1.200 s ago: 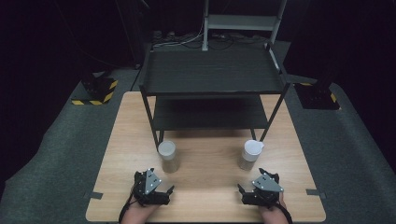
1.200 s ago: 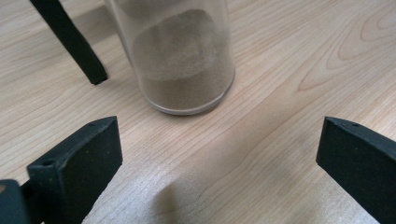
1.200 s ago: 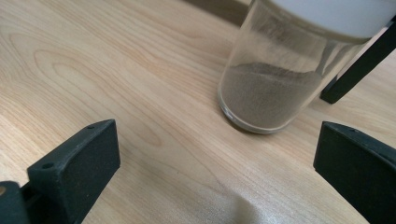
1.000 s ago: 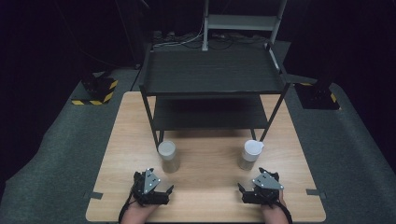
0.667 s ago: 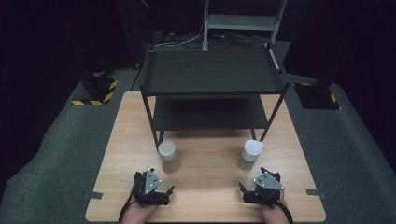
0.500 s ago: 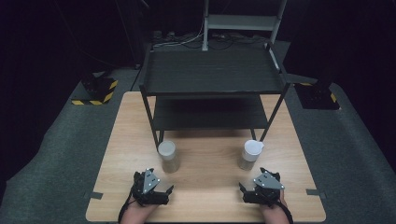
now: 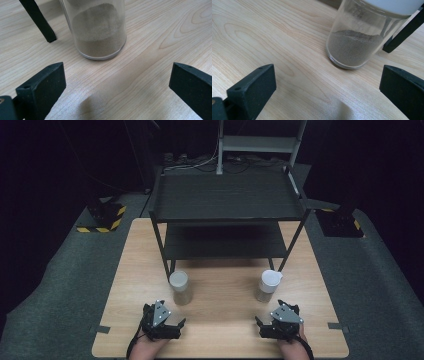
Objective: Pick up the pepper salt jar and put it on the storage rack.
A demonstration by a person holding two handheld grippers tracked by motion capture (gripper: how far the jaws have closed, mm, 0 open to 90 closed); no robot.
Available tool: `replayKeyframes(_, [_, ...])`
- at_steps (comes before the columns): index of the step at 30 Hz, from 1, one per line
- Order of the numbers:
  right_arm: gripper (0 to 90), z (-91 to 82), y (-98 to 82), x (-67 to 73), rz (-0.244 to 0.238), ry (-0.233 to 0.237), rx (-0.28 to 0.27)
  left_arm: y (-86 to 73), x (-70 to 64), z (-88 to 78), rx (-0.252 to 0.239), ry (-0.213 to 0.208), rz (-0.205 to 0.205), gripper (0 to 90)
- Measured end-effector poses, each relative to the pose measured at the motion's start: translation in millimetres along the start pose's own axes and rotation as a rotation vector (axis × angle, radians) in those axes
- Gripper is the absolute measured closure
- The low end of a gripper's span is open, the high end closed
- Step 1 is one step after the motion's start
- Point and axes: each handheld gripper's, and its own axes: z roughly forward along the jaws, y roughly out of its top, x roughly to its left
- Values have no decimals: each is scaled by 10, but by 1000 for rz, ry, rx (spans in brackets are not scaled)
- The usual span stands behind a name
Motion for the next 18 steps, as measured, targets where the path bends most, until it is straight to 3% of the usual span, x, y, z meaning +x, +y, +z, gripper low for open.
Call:
replayKeyframes(5, [0, 1, 0, -8, 3, 3, 0, 4, 8, 2, 2, -4, 0, 11])
replayKeyframes(11, [0, 0, 0, -20, 7, 8, 0, -50, 60, -19, -25, -17, -41, 11])
replayKeyframes(18, [0, -2, -7, -38, 18, 13, -3, -80, 91, -43, -34, -21, -58, 11])
